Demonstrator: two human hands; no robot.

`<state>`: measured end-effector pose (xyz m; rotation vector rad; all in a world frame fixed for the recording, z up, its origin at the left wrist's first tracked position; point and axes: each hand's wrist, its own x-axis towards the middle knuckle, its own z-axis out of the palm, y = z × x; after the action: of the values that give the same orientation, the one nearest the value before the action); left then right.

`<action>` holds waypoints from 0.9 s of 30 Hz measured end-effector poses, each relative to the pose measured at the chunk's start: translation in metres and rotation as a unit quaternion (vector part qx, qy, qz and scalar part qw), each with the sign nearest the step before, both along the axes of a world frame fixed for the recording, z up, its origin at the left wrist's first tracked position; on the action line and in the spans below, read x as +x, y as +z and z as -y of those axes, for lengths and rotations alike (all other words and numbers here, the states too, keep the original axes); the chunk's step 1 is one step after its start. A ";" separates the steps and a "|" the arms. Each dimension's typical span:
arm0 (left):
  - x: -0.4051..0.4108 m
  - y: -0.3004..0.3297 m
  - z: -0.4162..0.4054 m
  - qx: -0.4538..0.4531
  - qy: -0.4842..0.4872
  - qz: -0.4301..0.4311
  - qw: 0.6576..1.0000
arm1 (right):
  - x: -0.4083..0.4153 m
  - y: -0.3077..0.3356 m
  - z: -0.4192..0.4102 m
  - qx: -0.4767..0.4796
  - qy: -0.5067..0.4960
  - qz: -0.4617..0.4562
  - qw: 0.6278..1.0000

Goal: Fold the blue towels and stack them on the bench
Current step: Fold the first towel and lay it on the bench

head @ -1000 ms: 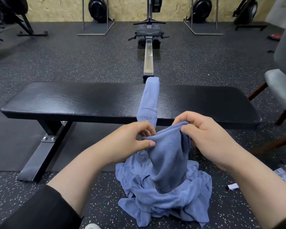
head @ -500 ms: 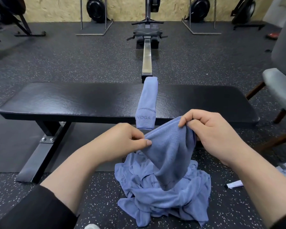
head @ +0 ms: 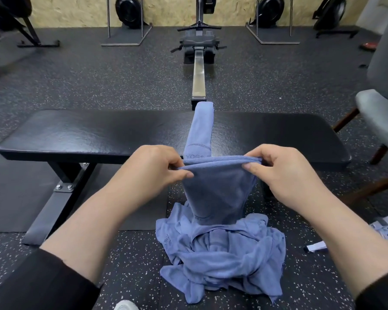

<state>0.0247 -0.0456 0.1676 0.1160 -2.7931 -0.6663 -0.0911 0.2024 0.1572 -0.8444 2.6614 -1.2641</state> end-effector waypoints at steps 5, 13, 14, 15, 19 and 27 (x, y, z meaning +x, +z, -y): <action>0.002 0.009 -0.007 0.028 0.045 -0.002 0.999 | 0.004 0.004 0.004 -0.003 -0.007 -0.022 1.000; 0.012 0.019 -0.013 0.120 0.017 -0.002 0.993 | 0.019 0.014 0.004 -0.101 0.002 0.018 0.995; 0.012 0.019 -0.013 0.122 0.016 0.005 0.992 | 0.020 0.013 0.004 -0.117 -0.001 0.031 0.993; 0.013 0.020 -0.014 0.126 0.018 0.015 0.992 | 0.021 0.012 0.004 -0.126 -0.003 0.044 0.991; 0.009 0.010 -0.023 0.223 0.077 0.065 0.969 | 0.020 0.002 0.005 -0.123 -0.027 0.085 0.988; -0.010 -0.009 -0.053 0.336 0.220 -0.015 0.916 | 0.016 -0.007 0.019 -0.131 -0.070 0.119 0.982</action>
<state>0.0143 0.0070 0.1590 0.8212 -2.2526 -1.4322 -0.0754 0.1831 0.1501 -0.4955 2.4373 -1.6601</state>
